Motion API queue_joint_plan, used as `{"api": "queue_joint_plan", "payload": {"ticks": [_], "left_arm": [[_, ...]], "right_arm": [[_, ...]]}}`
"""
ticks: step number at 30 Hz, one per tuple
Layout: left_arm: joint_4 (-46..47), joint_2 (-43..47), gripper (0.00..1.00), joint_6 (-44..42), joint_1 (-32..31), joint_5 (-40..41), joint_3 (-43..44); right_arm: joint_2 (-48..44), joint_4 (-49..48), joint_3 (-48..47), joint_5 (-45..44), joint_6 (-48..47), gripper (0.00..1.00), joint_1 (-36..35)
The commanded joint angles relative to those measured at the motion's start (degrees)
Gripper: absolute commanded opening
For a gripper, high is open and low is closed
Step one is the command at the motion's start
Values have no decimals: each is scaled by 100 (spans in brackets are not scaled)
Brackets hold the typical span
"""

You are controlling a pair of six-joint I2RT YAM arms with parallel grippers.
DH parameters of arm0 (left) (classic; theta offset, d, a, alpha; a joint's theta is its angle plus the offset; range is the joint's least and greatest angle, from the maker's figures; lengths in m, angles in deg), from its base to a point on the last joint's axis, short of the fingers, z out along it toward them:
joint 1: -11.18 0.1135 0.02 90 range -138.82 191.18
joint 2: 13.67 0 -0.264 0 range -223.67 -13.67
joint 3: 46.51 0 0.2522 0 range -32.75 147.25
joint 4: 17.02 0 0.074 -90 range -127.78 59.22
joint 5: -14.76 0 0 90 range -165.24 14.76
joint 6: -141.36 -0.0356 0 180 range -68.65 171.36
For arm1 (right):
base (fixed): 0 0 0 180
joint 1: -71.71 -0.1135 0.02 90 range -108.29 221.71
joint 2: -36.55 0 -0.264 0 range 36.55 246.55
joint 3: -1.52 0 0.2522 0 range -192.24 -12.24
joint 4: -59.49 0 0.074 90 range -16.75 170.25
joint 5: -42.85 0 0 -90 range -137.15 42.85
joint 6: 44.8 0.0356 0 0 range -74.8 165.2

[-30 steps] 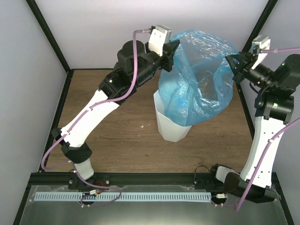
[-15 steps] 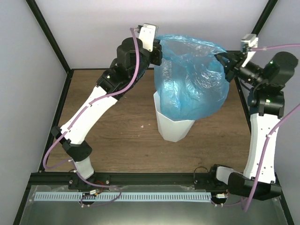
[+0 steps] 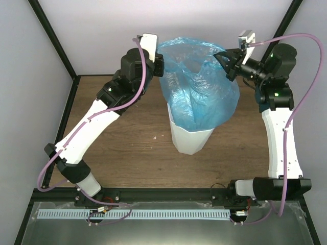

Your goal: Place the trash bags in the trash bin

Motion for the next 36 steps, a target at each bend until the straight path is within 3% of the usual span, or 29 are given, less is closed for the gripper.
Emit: {"api": "queue_joint_plan", "payload": {"ticks": [1,11,17,20,24,26,30,36], "left_arm": [[54,329,4,-191,47,559,-346],[-13,500,4,-365,77,676,-411],[94,567,4,-97,77,-832,-804],[166,577,4,111,74,-1542,-1018],[257,595,4,308,75,-1977,-1201],[271,612,4,358,78,-1924,-1262],[119,634,4,706,144,-1161,-1285],[320,886,4,1101,522,-1425,-1580]], "right_arm": [[128,-49,-445,-133,-132,1,-155],[352,-69,-548,-41,-78,1,-309],[101,-51,73,-316,-185,5,-309],[-85,232,154,-444,-181,20,-288],[-226,952,-344,-462,-103,29,-97],[-422,1055,-437,-430,64,35,101],[-821,1300,-472,-419,278,62,383],[-1097,1958,-444,-546,11,76,616]]}}
